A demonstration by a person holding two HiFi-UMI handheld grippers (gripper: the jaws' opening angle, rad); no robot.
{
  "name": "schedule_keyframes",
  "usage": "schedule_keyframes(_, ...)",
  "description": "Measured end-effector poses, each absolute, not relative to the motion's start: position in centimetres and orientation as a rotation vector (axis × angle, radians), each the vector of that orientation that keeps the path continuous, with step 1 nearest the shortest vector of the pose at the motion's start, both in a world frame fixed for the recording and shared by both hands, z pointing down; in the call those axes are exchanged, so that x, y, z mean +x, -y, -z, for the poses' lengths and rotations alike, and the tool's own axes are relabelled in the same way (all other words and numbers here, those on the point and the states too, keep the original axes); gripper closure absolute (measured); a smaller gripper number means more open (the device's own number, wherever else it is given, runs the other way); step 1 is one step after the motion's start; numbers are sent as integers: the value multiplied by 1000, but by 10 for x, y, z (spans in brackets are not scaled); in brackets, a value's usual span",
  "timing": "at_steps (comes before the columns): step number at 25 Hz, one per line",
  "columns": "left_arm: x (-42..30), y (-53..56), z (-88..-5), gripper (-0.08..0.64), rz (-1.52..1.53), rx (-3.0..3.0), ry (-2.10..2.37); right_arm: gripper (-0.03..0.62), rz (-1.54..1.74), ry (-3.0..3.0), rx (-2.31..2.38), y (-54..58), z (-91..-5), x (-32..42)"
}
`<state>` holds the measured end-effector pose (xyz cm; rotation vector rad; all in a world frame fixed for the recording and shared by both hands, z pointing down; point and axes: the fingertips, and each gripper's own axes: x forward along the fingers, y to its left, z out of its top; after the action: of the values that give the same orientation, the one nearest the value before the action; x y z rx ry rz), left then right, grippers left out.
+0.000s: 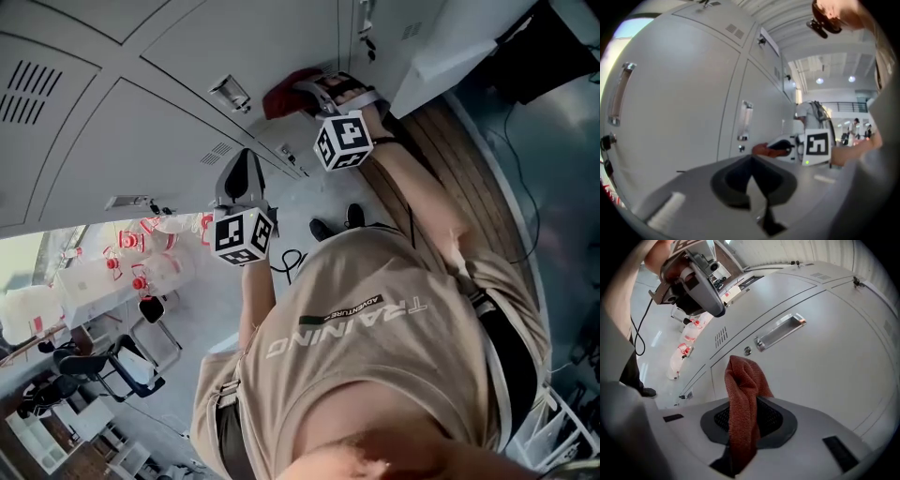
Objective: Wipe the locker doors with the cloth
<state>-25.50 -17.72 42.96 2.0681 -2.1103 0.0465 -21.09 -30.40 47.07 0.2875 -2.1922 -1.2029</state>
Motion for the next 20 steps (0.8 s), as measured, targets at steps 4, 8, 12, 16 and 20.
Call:
schedule_keyframes(4, -255, 180, -437, 554, -53, 2058, 2086, 526, 1127, 2175, 226, 304, -512, -213)
schedule_keyframes(8, -254, 181, -441, 554, -95, 2049, 2077, 526, 1059, 2144, 161, 303, -554, -212)
schedule_keyframes(12, -251, 186, -442, 554, -145, 2063, 2058, 526, 1072, 2054, 108, 306, -593, -209)
schedule_keyframes(16, -246, 193, -434, 554, -171, 2097, 2050, 526, 1057, 2034, 51, 306, -613, -208)
schedule_keyframes(20, -245, 203, -423, 554, -175, 2134, 2058, 526, 1012, 2030, 6, 306, -628, -205)
